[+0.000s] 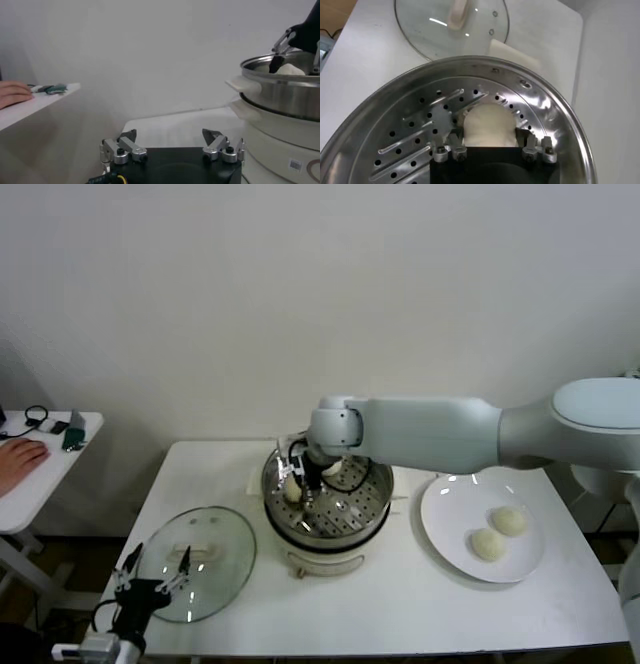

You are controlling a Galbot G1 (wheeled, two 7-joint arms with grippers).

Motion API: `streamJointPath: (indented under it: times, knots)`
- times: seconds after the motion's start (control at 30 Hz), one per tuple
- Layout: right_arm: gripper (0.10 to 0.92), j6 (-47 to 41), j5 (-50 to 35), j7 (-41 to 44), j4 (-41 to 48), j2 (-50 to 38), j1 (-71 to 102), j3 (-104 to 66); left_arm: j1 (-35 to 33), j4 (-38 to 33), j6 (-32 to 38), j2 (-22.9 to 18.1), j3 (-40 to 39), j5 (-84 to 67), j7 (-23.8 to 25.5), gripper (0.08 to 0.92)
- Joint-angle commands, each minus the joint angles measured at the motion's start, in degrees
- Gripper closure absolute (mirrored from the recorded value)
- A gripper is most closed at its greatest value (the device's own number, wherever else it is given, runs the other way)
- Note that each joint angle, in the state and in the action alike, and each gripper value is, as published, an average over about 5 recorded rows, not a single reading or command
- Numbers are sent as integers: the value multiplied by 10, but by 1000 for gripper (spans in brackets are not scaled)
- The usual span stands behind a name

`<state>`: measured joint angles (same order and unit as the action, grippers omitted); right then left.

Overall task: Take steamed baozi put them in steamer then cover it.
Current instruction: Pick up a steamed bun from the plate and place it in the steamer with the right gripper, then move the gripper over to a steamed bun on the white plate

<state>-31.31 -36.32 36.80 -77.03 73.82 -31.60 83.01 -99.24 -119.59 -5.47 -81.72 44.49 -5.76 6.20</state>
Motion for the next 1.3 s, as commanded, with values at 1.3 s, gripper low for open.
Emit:
streamJointPath:
  times: [1.3]
  knots:
    - [203,240,193,216,-24,-510,33,73,-16,-12,1,-13,1,8,2,177]
